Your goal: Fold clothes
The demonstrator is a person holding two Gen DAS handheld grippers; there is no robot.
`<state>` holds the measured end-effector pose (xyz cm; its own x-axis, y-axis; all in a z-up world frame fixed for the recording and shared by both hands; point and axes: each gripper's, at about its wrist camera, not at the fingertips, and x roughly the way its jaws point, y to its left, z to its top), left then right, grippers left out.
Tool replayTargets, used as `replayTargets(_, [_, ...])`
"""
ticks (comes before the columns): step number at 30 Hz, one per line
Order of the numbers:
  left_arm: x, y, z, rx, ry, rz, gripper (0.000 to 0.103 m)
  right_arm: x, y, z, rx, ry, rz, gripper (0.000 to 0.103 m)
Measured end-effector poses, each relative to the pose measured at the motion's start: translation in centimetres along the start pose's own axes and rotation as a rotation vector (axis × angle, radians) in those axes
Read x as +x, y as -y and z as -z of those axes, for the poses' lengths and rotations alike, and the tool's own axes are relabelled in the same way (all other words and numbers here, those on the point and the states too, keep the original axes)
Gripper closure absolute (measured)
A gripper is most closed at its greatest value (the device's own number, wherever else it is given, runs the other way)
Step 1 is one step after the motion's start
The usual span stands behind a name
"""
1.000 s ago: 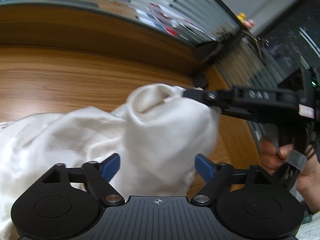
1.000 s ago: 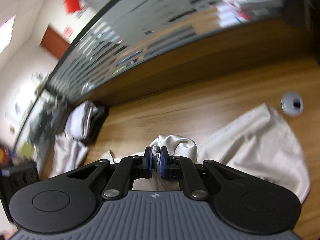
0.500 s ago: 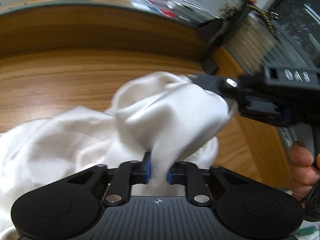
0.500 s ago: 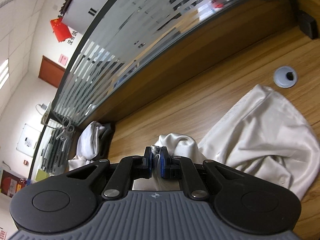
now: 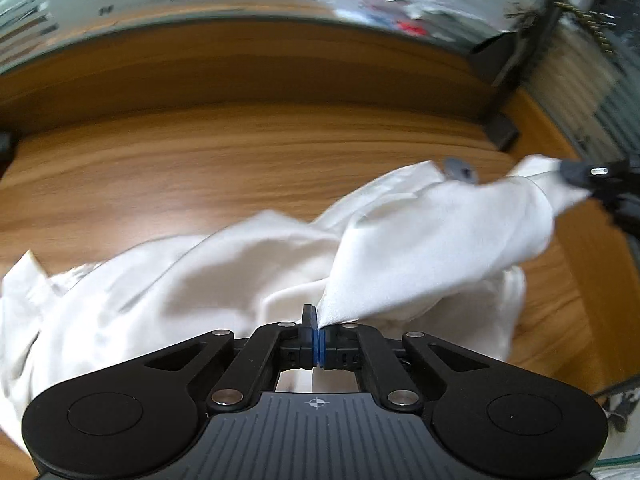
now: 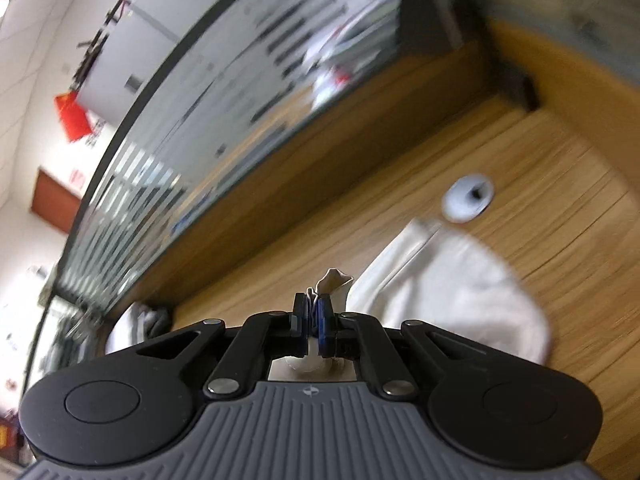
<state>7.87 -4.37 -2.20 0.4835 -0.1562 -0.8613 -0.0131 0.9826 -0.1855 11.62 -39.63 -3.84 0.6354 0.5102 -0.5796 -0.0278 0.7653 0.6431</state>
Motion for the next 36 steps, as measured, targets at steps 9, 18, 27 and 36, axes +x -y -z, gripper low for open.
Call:
replayTargets(9, [-0.5,-3.1,0.8,-0.026,-0.043,-0.010,0.091,-4.5,1.9,-2.1,-0.331,0.128,0.395,0.098])
replayTargets(18, [-2.6,-3.7,1.8,0.002,-0.015,0.081,0.045,-3.6,3.3,-0.5,-0.557,0.004,0.591,0.074])
replayTargets(27, [-4.7,-7.8,4.9,-0.101,-0.027,0.041,0.037,-1.0,2.1,1.4,-0.617,-0.185,0.279,0.056])
replayTargets(36, [-5.5,-7.2,10.0,-0.115,-0.091,0.041,0.034,2.9,-2.5,8.3,-0.855,-0.435,-0.035,0.056])
